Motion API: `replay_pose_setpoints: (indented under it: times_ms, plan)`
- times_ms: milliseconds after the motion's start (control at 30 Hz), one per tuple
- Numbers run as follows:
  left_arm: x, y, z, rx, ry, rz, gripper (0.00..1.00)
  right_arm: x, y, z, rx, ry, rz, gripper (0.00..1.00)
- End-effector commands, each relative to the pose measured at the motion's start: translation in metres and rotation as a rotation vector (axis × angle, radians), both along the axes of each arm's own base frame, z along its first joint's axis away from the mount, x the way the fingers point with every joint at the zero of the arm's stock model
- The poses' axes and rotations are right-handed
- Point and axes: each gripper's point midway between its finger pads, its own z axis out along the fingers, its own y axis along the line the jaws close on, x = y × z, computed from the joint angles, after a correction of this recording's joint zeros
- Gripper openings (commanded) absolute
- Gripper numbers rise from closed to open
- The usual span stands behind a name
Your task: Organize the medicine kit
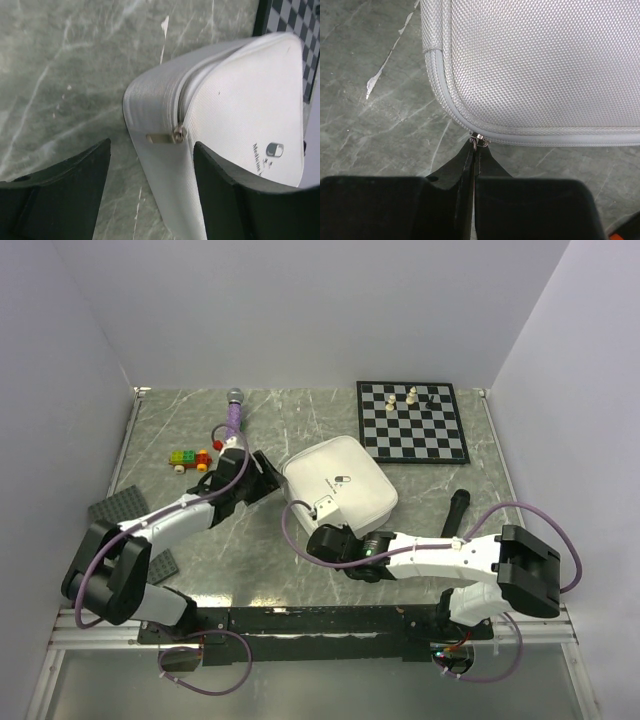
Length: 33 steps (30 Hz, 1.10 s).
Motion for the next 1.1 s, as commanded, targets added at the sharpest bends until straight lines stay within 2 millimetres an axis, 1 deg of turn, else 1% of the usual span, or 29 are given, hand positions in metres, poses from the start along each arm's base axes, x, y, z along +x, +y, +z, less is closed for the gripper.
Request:
replay_pose_setpoints:
  times_ms: [0, 100, 167, 233, 300, 367, 500, 567, 600, 667, 700, 767, 800, 833, 867, 900, 1000, 1067]
  plan:
    - [0.028, 0.000, 0.030, -0.010, -0.093, -0.010, 0.70, 0.005, 0.027, 0.021, 0.095, -0.030, 0.017, 0.00]
    - [0.038, -0.006, 0.021, 0.020, -0.065, -0.047, 0.66, 0.004, 0.029, 0.019, 0.090, -0.026, 0.024, 0.00]
    - [0.043, -0.010, 0.015, 0.028, -0.044, -0.072, 0.64, 0.005, 0.030, 0.020, 0.084, -0.031, 0.030, 0.00]
    - [0.045, -0.014, 0.010, 0.030, -0.039, -0.089, 0.59, 0.007, 0.031, 0.020, 0.075, -0.037, 0.035, 0.00]
    - [0.048, -0.015, 0.004, 0.042, -0.033, -0.094, 0.49, 0.007, 0.031, 0.020, 0.062, -0.040, 0.041, 0.00]
    - [0.052, -0.013, -0.004, 0.067, -0.016, -0.096, 0.35, 0.007, 0.029, 0.020, 0.054, -0.043, 0.046, 0.00]
    - [0.055, -0.014, -0.016, 0.106, 0.009, -0.120, 0.25, 0.006, 0.025, 0.017, 0.041, -0.040, 0.057, 0.00]
    - [0.056, -0.013, -0.020, 0.126, 0.012, -0.129, 0.12, 0.005, 0.026, 0.017, 0.039, -0.039, 0.070, 0.00]
    - [0.057, -0.012, -0.021, 0.142, 0.010, -0.133, 0.01, 0.006, 0.029, 0.018, 0.038, -0.041, 0.076, 0.00]
    - [0.061, -0.008, -0.024, 0.180, 0.001, -0.139, 0.01, 0.007, 0.032, 0.017, 0.024, -0.042, 0.087, 0.00]
    - [0.058, -0.006, -0.031, 0.209, 0.027, -0.151, 0.01, 0.009, 0.032, 0.017, 0.013, -0.047, 0.089, 0.00]
    - [0.059, -0.003, -0.039, 0.252, 0.063, -0.170, 0.01, 0.012, 0.025, 0.013, -0.025, -0.051, 0.073, 0.00]
    - [0.059, -0.003, -0.045, 0.270, 0.076, -0.183, 0.01, 0.014, 0.019, 0.011, -0.043, -0.053, 0.053, 0.00]
    - [0.061, 0.004, -0.049, 0.308, 0.080, -0.171, 0.01, 0.015, 0.011, 0.008, -0.059, -0.049, 0.034, 0.00]
    - [0.061, 0.005, -0.053, 0.325, 0.089, -0.172, 0.01, 0.014, 0.003, 0.005, -0.065, -0.042, 0.019, 0.00]
    - [0.062, 0.008, -0.055, 0.344, 0.094, -0.171, 0.01, 0.014, -0.004, 0.006, -0.055, -0.043, 0.005, 0.00]
    - [0.063, 0.012, -0.059, 0.383, 0.104, -0.176, 0.01, 0.015, -0.029, 0.003, -0.036, -0.030, -0.065, 0.00]
    - [0.065, 0.015, -0.060, 0.404, 0.103, -0.175, 0.01, 0.015, -0.042, 0.003, -0.007, -0.024, -0.117, 0.00]
